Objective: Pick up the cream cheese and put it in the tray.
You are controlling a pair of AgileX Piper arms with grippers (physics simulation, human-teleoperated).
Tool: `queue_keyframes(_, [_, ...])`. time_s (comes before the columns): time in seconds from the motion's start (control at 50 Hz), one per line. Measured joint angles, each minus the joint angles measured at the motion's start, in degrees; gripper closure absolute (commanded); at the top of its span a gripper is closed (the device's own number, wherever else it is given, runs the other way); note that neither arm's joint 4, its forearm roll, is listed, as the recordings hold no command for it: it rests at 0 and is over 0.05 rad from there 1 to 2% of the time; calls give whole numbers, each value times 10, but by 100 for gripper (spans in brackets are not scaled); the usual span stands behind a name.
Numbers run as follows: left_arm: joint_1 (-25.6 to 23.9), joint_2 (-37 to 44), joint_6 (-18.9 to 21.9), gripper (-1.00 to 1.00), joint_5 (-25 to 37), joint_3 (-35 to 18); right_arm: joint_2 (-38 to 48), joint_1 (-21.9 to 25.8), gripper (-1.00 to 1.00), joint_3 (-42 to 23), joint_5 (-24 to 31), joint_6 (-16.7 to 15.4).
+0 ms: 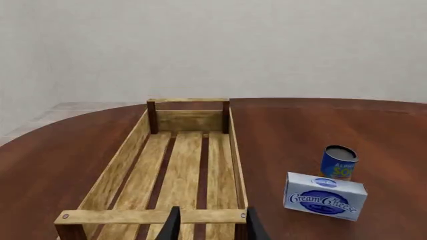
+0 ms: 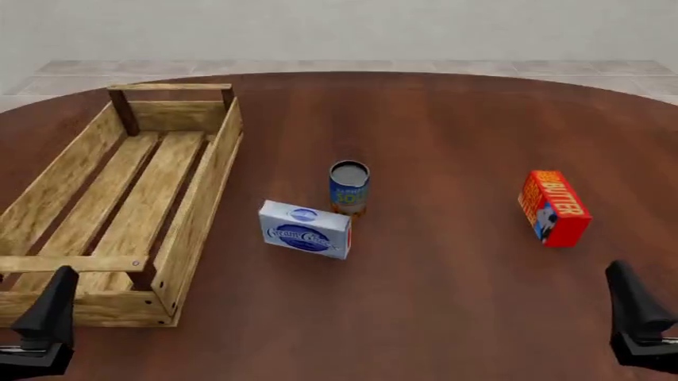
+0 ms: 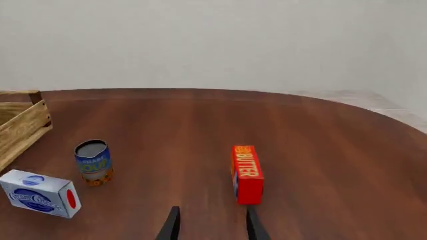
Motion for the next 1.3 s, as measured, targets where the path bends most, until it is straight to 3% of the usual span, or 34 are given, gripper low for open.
queue_keyframes(0.44, [0, 3, 0, -100, -1, -1, -13, 15, -100, -14, 4, 4])
queue_keyframes(0.86, [0, 3, 0, -100, -1, -2, 54, 28, -100, -134, 47, -9])
queue_keyframes(1.3, [0, 3, 0, -100, -1, -2, 204, 109, -100, -263, 86, -30])
